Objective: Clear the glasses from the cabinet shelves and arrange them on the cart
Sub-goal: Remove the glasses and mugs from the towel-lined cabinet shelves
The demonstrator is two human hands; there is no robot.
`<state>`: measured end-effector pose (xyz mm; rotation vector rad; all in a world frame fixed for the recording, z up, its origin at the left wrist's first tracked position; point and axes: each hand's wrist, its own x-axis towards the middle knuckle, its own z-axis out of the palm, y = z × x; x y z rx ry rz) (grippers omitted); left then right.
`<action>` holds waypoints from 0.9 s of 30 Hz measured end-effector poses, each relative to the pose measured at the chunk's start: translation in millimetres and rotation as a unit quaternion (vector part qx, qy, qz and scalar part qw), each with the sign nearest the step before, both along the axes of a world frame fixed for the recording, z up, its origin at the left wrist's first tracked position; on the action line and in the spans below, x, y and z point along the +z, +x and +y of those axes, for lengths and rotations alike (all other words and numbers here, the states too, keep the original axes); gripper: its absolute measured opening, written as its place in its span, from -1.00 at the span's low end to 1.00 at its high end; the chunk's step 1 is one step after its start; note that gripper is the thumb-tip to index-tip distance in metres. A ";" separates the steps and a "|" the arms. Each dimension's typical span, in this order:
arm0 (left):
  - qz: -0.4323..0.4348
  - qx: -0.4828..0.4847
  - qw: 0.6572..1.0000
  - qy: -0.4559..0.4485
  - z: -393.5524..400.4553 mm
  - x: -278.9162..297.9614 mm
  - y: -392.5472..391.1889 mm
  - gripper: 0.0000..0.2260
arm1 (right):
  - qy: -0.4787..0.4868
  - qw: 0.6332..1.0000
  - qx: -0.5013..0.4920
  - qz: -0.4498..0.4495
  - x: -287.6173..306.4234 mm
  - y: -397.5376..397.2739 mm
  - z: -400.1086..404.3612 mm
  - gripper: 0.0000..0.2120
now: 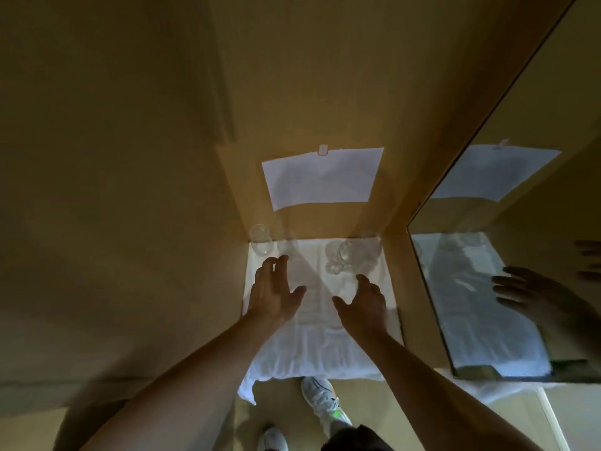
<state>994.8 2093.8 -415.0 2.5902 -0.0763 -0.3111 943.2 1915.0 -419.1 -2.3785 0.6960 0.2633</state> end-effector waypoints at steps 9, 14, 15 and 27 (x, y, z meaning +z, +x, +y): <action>0.054 0.057 0.997 -0.017 -36.8 -67.0 55.0 -0.27 | 0.059 0.994 -0.043 0.076 -84.3 67.5 -17.7 -0.26; 0.076 0.090 0.993 0.000 -33.5 -117.8 101.4 -0.26 | 0.078 0.986 -0.063 0.134 -143.5 106.8 -30.4 -0.32; 0.079 0.099 0.992 -0.001 -31.5 -127.6 110.7 -0.25 | 0.086 0.984 -0.066 0.141 -155.5 114.1 -31.9 -0.32; 0.132 0.201 0.969 -0.058 -23.5 -229.9 162.2 -0.06 | 0.382 0.836 -0.384 0.083 -255.8 163.1 -27.5 -0.47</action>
